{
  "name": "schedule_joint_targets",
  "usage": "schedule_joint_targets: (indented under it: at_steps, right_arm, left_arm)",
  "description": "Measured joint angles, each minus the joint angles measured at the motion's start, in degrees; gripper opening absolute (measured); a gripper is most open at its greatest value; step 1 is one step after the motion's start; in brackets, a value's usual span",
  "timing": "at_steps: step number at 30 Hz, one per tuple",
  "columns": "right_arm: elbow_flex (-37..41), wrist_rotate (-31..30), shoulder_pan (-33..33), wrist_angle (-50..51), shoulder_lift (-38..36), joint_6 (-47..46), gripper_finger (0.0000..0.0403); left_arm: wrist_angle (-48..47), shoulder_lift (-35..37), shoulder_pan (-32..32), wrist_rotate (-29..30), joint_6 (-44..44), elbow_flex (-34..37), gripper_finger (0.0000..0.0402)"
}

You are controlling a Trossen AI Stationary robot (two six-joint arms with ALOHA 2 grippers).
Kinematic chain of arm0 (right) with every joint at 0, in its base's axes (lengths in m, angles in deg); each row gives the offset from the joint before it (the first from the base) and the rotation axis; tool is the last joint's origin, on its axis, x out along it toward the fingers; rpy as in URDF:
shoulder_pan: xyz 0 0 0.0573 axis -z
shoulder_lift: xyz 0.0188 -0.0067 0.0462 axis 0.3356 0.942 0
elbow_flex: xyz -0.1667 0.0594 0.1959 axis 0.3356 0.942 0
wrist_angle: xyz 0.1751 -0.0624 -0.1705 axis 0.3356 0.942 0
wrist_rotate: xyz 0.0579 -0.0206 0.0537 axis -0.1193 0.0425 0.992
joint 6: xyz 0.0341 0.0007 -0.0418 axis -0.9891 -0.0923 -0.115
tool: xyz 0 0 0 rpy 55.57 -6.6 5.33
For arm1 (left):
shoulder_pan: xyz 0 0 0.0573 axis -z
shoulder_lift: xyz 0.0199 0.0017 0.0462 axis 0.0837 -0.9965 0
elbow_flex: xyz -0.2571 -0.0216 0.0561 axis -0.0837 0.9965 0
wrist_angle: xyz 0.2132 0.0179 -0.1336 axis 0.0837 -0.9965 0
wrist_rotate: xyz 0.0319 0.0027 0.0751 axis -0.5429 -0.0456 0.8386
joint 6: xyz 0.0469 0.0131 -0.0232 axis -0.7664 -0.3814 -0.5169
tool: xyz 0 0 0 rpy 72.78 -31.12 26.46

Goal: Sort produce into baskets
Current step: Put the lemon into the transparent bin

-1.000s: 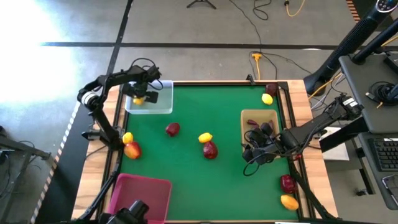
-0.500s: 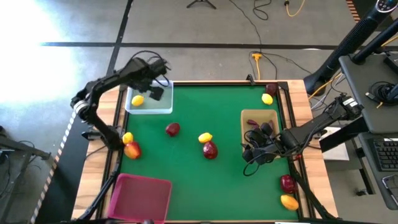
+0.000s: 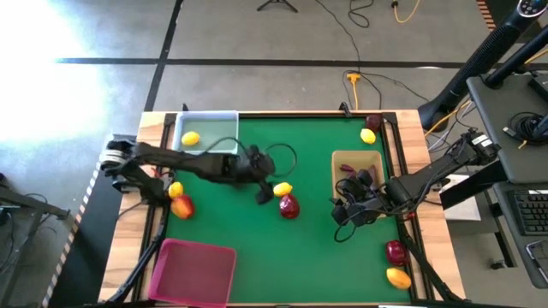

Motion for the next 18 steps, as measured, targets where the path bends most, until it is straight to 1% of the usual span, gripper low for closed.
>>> schedule_joint_targets:
  at_steps: [6,9,13,18]
  right_arm:
    - [0.0,0.0,0.0,-0.8,0.0,-0.4,0.024]
    - [0.0,0.0,0.0,-0.8,0.0,-1.1,0.024]
    - [0.0,0.1,0.0,-0.8,0.0,-1.1,0.024]
    - [0.0,0.1,0.0,-0.8,0.0,-1.1,0.024]
  left_arm:
    - [3.4,-6.9,-0.5,0.5,0.7,1.2,0.0284]
    - [6.3,-10.4,-0.4,0.3,-0.6,1.3,0.0284]
    - [10.8,-13.9,-0.2,-4.1,-2.6,1.3,0.0284]
    - [12.5,-16.0,-0.2,-5.2,-2.4,1.3,0.0284]
